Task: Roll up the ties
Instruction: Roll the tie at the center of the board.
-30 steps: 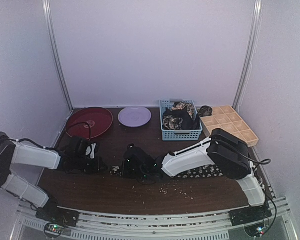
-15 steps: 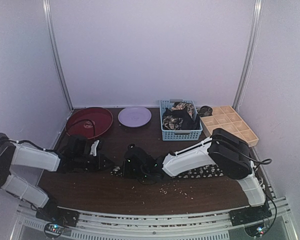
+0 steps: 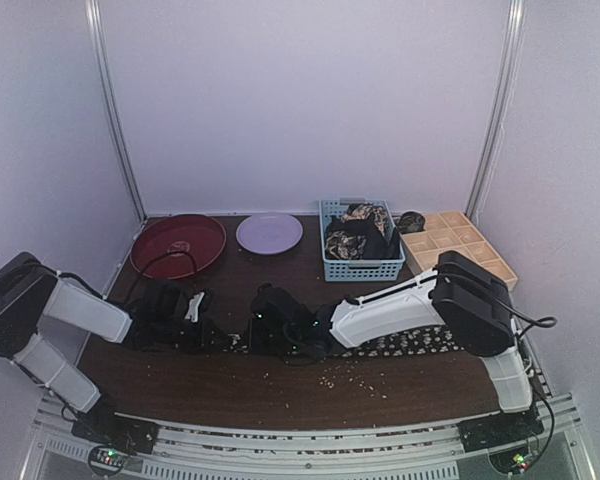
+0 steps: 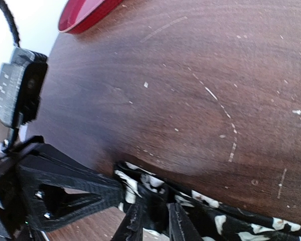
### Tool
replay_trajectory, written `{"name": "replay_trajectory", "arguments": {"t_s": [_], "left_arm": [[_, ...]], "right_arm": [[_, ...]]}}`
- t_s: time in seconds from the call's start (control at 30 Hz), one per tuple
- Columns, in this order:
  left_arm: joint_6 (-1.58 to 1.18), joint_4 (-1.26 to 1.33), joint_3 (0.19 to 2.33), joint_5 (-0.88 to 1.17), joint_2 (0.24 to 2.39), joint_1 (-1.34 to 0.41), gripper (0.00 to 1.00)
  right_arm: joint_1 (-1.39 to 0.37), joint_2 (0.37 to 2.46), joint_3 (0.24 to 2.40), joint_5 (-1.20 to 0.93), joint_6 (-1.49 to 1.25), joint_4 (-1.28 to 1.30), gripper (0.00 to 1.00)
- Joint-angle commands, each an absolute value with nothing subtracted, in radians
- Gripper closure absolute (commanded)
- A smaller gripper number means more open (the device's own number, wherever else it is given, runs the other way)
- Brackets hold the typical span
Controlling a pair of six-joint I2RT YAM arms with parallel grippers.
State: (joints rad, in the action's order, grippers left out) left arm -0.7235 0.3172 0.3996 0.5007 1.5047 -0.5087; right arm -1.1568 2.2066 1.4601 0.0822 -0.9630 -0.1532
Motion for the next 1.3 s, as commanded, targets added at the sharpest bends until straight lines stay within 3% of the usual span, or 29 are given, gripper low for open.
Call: {"name": "replay_trajectory", "arguments": {"t_s": [0.0,0.27,0.47,0.6,0.87,1.03,1.27], "left_arm": [[-0.701,0.334,0.403,0.483,1.524,-0.508,1.0],[-0.709,0.271,0.422,0.455,1.497,-0.509,0.97],[-0.694,0.06,0.464,0.225,1.395,-0.505,0.89],[-0.696,0.011,0.46,0.152,1.397,-0.496,0.9],[-0.688,0.124,0.45,0.281,1.518,-0.495,1.0],[-0.711,0.205,0.436,0.388,1.551,-0.496,1.0],[-0.754,0.143,0.412,0.316,1.49,-0.494,1.0]], "right_arm": [[-1.155,2.22,1.483,0.073,-0.944,-0.103,0.8],[-1.152,2.29,1.526,0.067,-0.934,-0.063,0.87],[-1.149,2.292,1.506,0.08,-0.939,-0.061,0.88],[-1.149,2.288,1.497,0.082,-0.939,-0.069,0.88],[-1.148,2.272,1.478,0.077,-0.94,-0.095,0.88],[-1.147,2.25,1.451,0.082,-0.94,-0.124,0.89],[-1.146,2.24,1.411,0.077,-0.947,-0.162,0.89]]}}
